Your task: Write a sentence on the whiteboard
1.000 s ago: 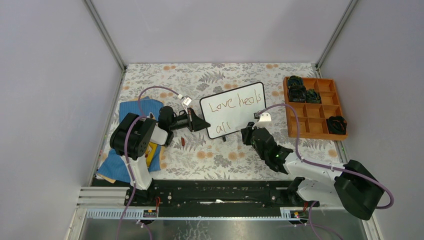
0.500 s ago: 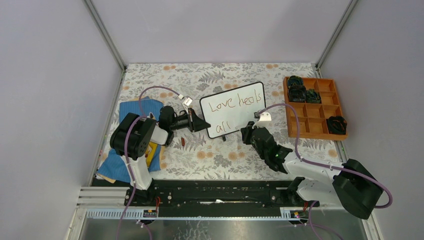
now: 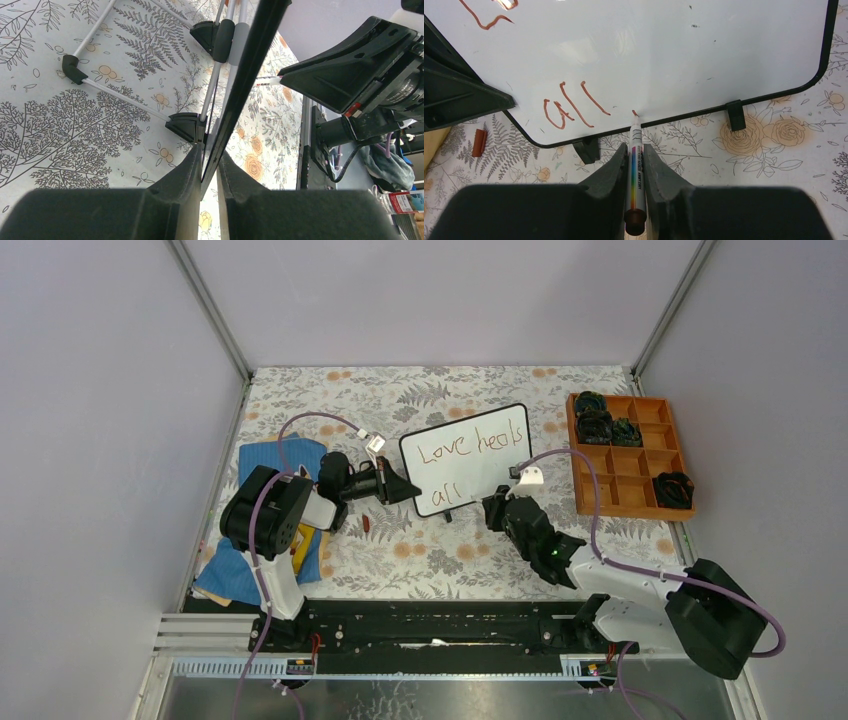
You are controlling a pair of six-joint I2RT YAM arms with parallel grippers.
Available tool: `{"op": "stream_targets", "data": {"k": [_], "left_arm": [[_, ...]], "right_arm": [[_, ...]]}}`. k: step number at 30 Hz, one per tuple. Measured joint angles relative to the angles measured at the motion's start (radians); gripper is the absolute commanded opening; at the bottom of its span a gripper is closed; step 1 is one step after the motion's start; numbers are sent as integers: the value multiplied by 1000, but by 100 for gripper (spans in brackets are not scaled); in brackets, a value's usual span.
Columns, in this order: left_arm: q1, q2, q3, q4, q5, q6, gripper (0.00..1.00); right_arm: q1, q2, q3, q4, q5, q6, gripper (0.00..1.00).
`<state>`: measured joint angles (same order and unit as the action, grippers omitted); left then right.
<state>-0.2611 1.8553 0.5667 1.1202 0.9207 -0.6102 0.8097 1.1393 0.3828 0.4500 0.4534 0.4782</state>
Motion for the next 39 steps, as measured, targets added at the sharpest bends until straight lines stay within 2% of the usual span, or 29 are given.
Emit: {"op": "stream_targets", "data": {"k": [8,12,16,25,26,28,32,39], "left_arm": [[0,0,0,0,0,0,22],[0,-2,0,-4,0,0,28],[-1,-3,0,-16,-4,4,46],[-1,-35,-6,-21,-29,10,73],[-1,-44,-8,-21,-30,10,78],[-1,-63,-11,-22,-37,11,98],[-1,-128,-17,-69,-65,25,99],[-1,-332,-17,-353,-192,124,99]], "right_arm": [[-1,-10,-20,-12,-1,2,0],[-1,-39,-22,-23,-2,3,0],[-2,-105,-21,-47,-3,9,0],[-3,-256,18,-140,-13,8,0],[-4,-273,24,-153,-19,8,0],[-5,-302,32,-172,-29,5,0],[-5,-346,43,-215,-49,-2,0],[-5,-414,47,-273,-67,-17,0]]}}
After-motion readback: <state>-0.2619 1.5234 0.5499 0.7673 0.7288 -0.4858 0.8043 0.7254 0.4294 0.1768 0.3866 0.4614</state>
